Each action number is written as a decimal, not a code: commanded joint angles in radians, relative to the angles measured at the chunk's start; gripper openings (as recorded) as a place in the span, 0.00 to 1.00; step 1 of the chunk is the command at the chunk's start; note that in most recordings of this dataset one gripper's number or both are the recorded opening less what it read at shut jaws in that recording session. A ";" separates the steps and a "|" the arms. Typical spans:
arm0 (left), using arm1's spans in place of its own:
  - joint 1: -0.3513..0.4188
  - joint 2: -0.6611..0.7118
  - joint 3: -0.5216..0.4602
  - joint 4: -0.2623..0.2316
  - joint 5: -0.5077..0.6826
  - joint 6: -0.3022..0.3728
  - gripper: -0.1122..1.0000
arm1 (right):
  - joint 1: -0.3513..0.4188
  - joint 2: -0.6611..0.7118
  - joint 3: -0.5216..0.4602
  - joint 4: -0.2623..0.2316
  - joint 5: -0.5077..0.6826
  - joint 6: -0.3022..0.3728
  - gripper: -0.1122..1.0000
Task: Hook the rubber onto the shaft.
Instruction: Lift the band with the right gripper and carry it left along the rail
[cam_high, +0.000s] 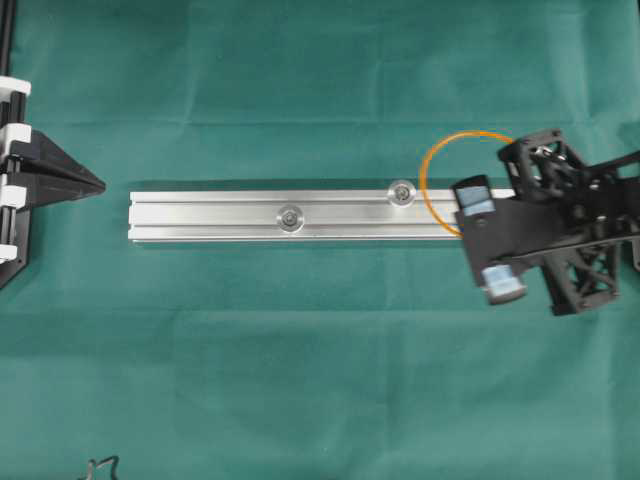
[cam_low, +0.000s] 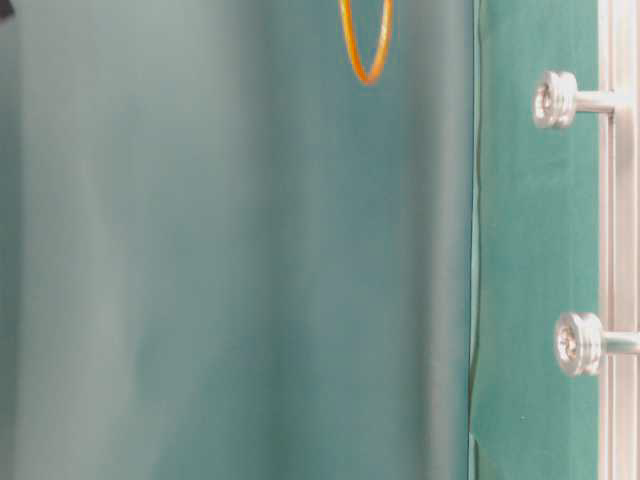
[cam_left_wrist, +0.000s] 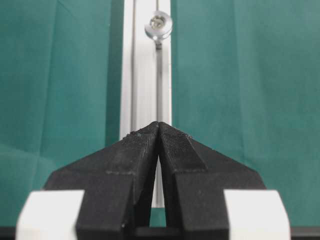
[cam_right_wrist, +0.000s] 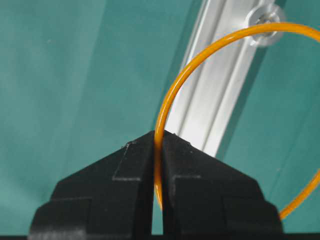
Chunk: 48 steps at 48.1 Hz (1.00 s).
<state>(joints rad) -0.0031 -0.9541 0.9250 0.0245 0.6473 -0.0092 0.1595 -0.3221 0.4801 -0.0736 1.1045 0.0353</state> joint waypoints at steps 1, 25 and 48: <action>-0.002 0.008 -0.025 0.003 -0.009 -0.002 0.10 | -0.003 0.023 -0.049 -0.012 -0.026 0.000 0.14; -0.002 0.008 -0.025 0.003 -0.021 0.000 0.10 | -0.043 0.186 -0.170 -0.014 -0.089 0.000 0.14; -0.002 0.008 -0.025 0.003 -0.023 0.000 0.10 | -0.049 0.184 -0.166 -0.014 -0.089 0.000 0.14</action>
<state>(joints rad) -0.0031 -0.9541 0.9250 0.0245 0.6335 -0.0092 0.1104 -0.1258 0.3359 -0.0859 1.0216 0.0337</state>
